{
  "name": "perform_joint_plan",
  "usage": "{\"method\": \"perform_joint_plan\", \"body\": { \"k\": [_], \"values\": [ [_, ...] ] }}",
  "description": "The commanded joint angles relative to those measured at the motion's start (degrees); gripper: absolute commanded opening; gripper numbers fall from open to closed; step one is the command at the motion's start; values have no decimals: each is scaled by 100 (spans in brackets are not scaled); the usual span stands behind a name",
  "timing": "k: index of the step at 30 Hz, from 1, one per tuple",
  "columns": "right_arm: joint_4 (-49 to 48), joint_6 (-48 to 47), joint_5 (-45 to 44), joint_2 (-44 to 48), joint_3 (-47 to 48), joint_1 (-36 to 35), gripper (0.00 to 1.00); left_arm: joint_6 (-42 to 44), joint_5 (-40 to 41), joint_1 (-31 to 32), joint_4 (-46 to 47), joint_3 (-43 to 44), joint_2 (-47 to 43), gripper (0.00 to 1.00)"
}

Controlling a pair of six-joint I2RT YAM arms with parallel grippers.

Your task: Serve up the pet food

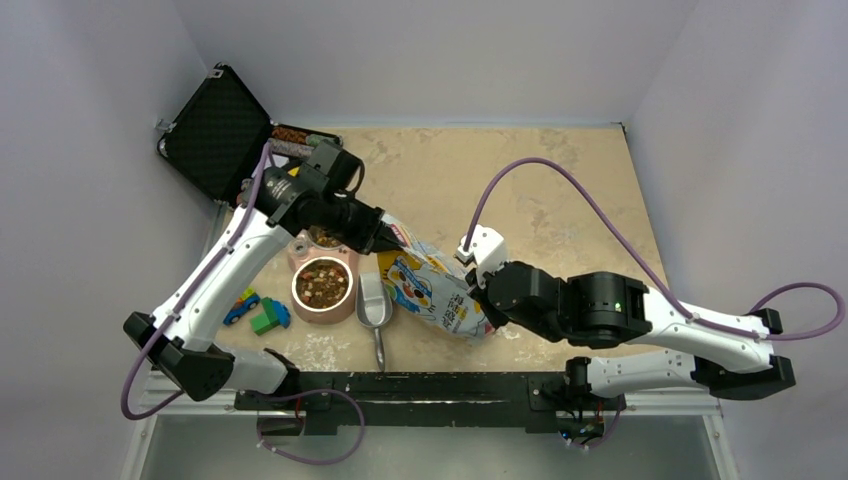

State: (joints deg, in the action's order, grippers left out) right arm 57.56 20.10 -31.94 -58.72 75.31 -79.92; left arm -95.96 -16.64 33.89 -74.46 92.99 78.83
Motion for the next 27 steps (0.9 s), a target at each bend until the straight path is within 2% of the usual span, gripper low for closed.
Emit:
{"method": "perform_joint_plan", "body": {
  "k": [1, 2, 3, 6, 8, 13, 15, 18, 21, 24, 27],
  "values": [
    [229, 20, -138, 243, 139, 7, 11, 43, 211, -137, 473, -287, -457, 0],
    [195, 21, 13, 258, 137, 10, 18, 24, 106, -138, 648, -411, -512, 0],
    [149, 17, 162, 268, 137, 11, 23, -2, 25, -144, 764, -513, -546, 6],
    [22, 53, 425, 295, 156, 12, 36, 17, -74, -142, 833, -572, -575, 33],
    [-67, 67, 520, 301, 180, 12, 43, 61, -84, -142, 817, -520, -590, 40],
    [-174, 32, 680, 295, 412, 12, 51, 205, -32, -138, 834, -363, -666, 58],
    [-147, 14, 685, 284, 600, 7, 55, 302, -23, -137, 751, -264, -696, 60],
    [17, 98, 534, 250, 1017, 19, 65, 451, 51, -146, 558, -106, -792, 61],
    [542, 485, -59, 145, 1680, 20, 70, 824, 351, -156, 231, 242, -944, 62],
    [1314, 951, -837, -53, 2634, 19, 73, 1484, 899, -158, -200, 1028, -979, 63],
    [2252, 1181, -1661, -473, 3926, 20, 74, 2326, 1677, -163, -677, 2292, -802, 64]
  ]
}}
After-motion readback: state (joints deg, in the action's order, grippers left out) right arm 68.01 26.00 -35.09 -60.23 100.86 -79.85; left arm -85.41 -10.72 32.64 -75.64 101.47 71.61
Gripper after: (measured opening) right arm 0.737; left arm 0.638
